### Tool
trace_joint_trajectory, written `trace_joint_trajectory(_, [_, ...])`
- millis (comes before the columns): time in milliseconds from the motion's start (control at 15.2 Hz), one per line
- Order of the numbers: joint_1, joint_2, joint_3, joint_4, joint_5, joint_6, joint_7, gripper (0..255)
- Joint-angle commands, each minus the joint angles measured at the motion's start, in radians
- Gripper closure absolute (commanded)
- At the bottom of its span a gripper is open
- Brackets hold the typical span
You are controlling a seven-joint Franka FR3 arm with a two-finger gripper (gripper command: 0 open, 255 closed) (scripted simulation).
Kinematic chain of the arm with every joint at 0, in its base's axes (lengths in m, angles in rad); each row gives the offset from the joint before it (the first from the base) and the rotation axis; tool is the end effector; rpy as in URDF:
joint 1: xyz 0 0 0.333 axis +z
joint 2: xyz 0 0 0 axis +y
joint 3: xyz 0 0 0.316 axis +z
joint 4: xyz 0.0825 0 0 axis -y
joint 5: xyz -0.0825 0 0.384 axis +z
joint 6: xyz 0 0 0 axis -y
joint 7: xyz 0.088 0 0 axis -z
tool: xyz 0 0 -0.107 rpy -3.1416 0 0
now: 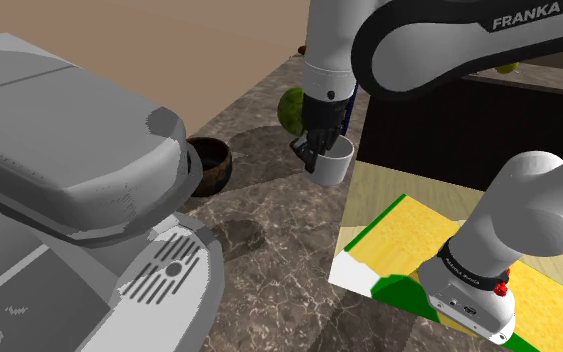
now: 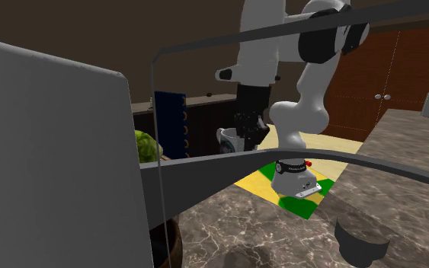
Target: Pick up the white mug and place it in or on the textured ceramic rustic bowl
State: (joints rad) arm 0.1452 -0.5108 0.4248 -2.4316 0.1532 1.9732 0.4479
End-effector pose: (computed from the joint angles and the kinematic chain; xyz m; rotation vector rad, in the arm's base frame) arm 0.3330 0.2357 0.4727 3.0954 0.0245 0.0711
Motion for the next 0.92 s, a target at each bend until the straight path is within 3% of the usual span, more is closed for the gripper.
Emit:
trace_joint_trajectory(0, [-0.002,-0.004,-0.005,0.022,-0.003,-0.027,-0.002,255])
trace_joint_trajectory(594, [-0.006,-0.019,-0.023,0.121,-0.011,-0.14,-0.007,255])
trace_joint_trajectory(858, [-0.042,0.155,0.021,0.268,-0.061,-0.117,0.037,255])
